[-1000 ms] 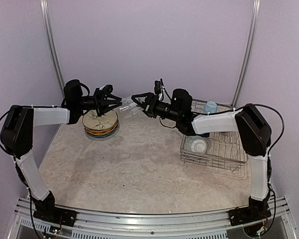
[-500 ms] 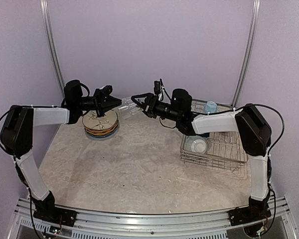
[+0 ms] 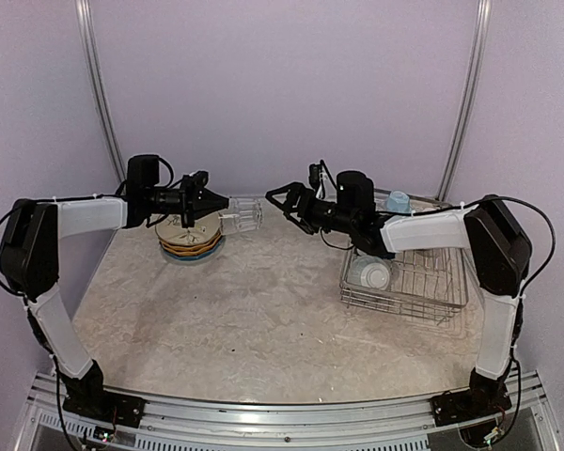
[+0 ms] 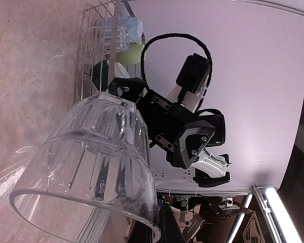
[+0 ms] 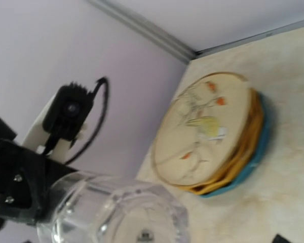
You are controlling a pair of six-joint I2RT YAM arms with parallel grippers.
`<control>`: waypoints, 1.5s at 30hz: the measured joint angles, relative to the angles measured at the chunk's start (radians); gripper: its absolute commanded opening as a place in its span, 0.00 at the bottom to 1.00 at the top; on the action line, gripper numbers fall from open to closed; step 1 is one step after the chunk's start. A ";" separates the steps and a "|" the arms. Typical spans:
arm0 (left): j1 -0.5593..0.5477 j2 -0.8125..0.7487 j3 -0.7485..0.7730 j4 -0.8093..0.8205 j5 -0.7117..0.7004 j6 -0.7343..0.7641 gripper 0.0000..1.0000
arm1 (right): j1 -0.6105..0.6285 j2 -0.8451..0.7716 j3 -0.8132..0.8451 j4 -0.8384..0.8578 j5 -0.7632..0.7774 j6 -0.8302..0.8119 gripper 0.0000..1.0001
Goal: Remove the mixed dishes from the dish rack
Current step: Place the cup at the center of the board.
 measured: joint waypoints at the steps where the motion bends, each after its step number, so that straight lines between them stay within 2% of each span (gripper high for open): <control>1: -0.001 0.000 0.024 -0.081 -0.024 0.048 0.00 | -0.006 -0.010 -0.004 -0.022 0.012 -0.008 1.00; 5: -0.013 -0.002 0.160 -0.407 -0.179 0.243 0.00 | -0.018 -0.056 -0.007 -0.111 0.069 -0.049 1.00; 9: -0.045 -0.024 0.257 -0.653 -0.385 0.419 0.00 | -0.023 -0.099 -0.006 -0.194 0.126 -0.098 1.00; 13: -0.089 -0.030 0.343 -0.864 -0.575 0.547 0.00 | -0.023 -0.111 -0.003 -0.255 0.168 -0.135 1.00; 18: -0.155 -0.011 0.436 -1.038 -0.727 0.657 0.00 | -0.023 -0.111 0.003 -0.317 0.202 -0.162 1.00; 28: -0.240 0.106 0.528 -1.249 -0.969 0.790 0.00 | -0.023 -0.111 0.018 -0.362 0.241 -0.189 1.00; 45: -0.297 0.259 0.590 -1.371 -1.153 0.858 0.00 | -0.023 -0.116 0.016 -0.388 0.267 -0.208 1.00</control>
